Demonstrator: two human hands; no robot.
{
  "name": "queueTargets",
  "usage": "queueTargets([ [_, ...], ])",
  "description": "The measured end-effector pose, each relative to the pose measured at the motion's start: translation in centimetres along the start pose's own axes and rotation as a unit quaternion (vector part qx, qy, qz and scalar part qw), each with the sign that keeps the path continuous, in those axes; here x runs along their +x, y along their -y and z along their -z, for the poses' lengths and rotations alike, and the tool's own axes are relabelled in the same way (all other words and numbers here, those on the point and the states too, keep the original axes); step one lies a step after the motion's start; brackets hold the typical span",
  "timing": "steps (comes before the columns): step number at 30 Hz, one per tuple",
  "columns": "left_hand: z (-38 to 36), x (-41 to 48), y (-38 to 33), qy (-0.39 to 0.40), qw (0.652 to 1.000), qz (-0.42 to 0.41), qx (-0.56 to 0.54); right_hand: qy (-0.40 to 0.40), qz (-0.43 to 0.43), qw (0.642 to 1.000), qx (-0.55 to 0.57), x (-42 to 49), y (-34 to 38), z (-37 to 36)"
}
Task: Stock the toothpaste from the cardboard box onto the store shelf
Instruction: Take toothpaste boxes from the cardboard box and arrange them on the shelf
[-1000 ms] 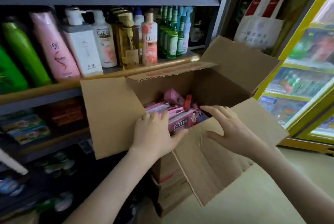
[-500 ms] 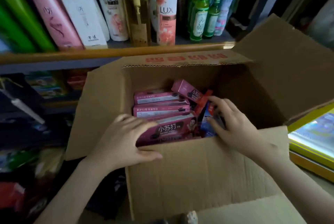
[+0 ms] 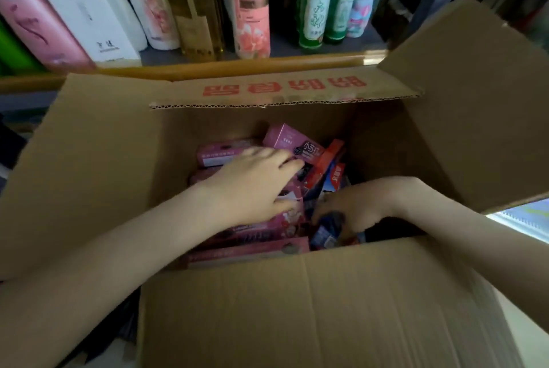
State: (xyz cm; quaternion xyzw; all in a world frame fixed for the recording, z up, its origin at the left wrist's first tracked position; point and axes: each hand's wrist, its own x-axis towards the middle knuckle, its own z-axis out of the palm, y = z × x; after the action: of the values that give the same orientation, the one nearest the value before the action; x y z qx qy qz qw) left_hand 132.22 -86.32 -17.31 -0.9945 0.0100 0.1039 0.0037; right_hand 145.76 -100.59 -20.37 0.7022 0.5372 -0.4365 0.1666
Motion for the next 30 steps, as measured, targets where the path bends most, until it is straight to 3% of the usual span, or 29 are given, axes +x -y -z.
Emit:
queueTargets([
  [10, -6.0, 0.1, -0.5, 0.102, 0.992, 0.007, -0.080, 0.026, 0.080, 0.996, 0.026, 1.7, -0.2, -1.4],
  [17, -6.1, -0.1, -0.3, 0.142, 0.982, 0.035, -0.124, -0.094, 0.022, 0.995, -0.006, 1.2, -2.3, 0.1],
  [21, -5.9, 0.0, -0.3, 0.146, 0.981, 0.039, -0.123, 0.065, -0.018, 0.997, 0.044, 1.4, -2.1, -0.6],
  [24, -5.9, -0.1, -0.2, 0.150, 0.980, 0.044, -0.123, 0.094, -0.056, 0.993, 0.036, 1.9, -2.1, -1.1],
  [27, -5.5, -0.2, 0.2, 0.151, 0.979, 0.061, -0.122, 0.020, -0.056, 0.998, 0.037, 1.3, -2.2, -0.3],
  [30, -3.6, -0.2, 1.4, 0.127, 0.984, 0.096, -0.082, -0.183, -0.034, 0.977, 0.104, -0.1, -2.7, 1.3],
])
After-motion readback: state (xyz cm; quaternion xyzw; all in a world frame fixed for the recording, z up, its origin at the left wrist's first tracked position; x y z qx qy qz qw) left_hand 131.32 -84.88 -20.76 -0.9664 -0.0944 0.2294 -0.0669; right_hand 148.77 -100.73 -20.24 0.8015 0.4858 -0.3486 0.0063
